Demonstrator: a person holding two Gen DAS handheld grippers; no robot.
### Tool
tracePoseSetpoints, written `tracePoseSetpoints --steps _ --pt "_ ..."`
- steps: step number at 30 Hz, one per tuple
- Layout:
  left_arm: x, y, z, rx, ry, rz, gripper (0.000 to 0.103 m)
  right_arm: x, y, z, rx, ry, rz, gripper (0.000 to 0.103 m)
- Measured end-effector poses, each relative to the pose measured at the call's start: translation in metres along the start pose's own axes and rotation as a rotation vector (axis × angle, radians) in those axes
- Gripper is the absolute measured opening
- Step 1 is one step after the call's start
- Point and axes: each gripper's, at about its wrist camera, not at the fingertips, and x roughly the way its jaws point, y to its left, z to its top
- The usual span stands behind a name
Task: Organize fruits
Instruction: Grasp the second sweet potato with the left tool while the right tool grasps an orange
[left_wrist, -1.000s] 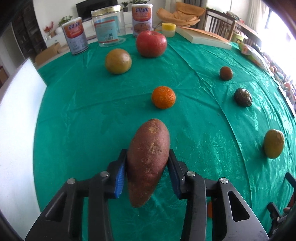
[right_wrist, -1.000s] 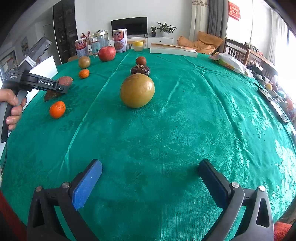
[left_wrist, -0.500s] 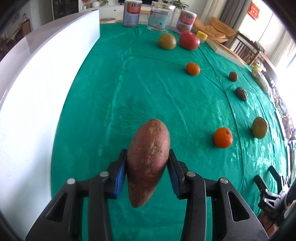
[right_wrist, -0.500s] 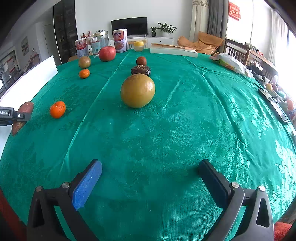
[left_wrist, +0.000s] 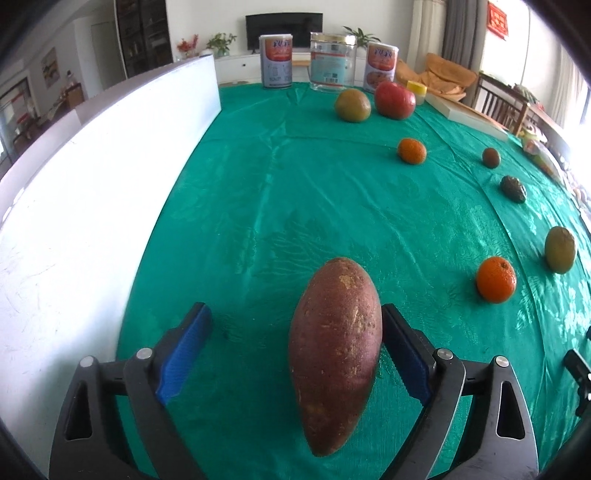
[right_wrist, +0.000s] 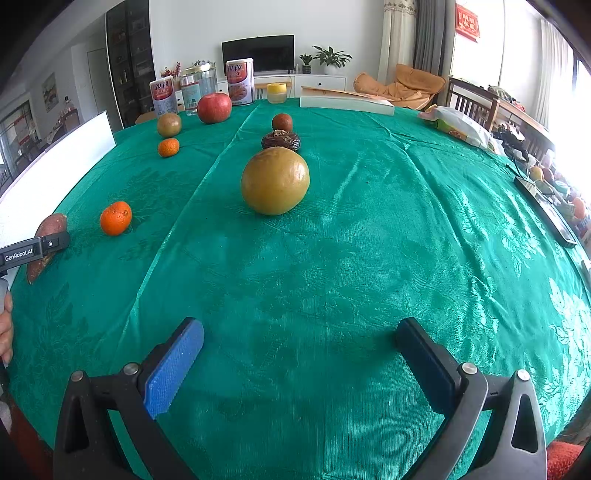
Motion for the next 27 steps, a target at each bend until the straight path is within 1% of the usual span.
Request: tracePoseSetpoints --steps 2,15,16,18,19,21,23,25,27 --pt "0.001 0.000 -0.001 0.004 0.003 0.000 0.097 0.000 0.000 0.000 0.001 0.000 -0.001 0.103" --pt "0.002 0.000 -0.002 0.003 0.003 0.004 0.098 0.002 0.000 0.002 0.000 0.013 -0.003 0.103" --pt "0.002 0.000 -0.002 0.003 0.003 0.004 0.098 0.002 -0.001 0.003 -0.007 0.030 0.006 0.103" --pt "0.002 0.000 -0.002 0.003 0.003 0.003 0.098 0.004 -0.005 0.013 -0.009 0.105 0.035 0.103" --pt "0.002 0.000 -0.002 0.003 0.003 0.004 0.098 0.002 -0.011 0.022 0.020 0.107 0.063 0.102" --pt "0.002 0.000 -0.002 0.003 0.003 0.004 0.098 -0.008 -0.024 0.050 0.073 0.060 0.117 0.102" --pt "0.002 0.000 -0.002 0.003 0.003 0.005 0.098 -0.009 -0.029 0.091 0.059 0.042 0.129 0.102" --pt "0.002 0.000 -0.002 0.003 0.003 0.005 0.099 0.005 -0.032 0.136 0.051 0.065 0.149 0.102" --pt "0.002 0.000 -0.002 0.003 0.003 0.005 0.099 0.032 -0.036 0.177 0.091 0.106 0.178 0.101"
